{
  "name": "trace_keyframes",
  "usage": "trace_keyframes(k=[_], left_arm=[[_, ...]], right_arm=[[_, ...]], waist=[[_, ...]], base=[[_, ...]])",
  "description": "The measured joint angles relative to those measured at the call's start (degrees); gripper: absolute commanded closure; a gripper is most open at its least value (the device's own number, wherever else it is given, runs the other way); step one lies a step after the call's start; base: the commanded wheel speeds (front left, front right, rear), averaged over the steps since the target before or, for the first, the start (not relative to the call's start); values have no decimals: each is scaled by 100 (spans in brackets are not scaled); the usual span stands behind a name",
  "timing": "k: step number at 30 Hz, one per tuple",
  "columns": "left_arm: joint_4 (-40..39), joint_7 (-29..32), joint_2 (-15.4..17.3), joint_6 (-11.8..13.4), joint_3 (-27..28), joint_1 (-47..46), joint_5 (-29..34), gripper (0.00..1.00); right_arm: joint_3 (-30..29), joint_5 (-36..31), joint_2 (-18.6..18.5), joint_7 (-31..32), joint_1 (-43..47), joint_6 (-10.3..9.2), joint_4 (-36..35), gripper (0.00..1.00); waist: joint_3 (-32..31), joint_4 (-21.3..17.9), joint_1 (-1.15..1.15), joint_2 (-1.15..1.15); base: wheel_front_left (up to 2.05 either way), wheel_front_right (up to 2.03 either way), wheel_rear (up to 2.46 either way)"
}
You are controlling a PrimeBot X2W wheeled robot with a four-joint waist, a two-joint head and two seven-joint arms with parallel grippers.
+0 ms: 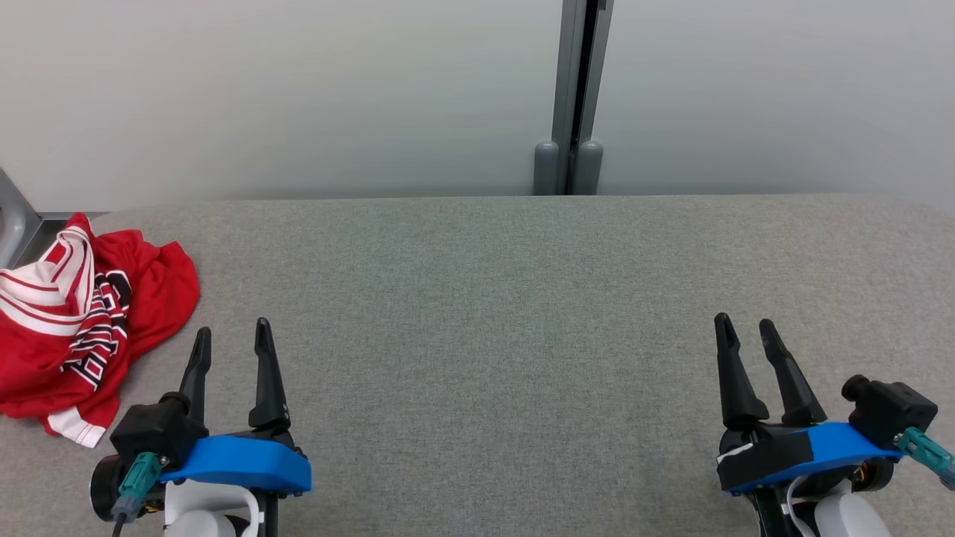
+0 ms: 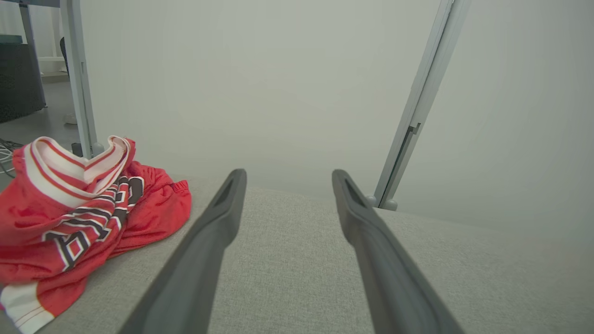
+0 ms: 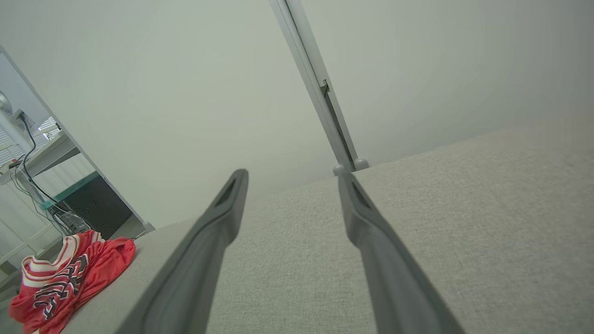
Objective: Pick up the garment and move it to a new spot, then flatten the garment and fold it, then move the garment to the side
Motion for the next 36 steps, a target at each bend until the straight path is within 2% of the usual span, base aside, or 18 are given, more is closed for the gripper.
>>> trace_keyframes(k=[19, 36], left_arm=[[222, -229, 40, 89, -155, -98, 843, 0], [537, -397, 42, 169, -134, -165, 1360, 0]], right_arm=[[-18, -1140, -9, -232, -110, 1, 180, 0], [-85, -1863, -15, -398, -181, 7, 466, 0]], waist=[[7, 27, 0, 0], [-10, 44, 0, 0]], base=[[0, 0, 0], [0, 0, 0]])
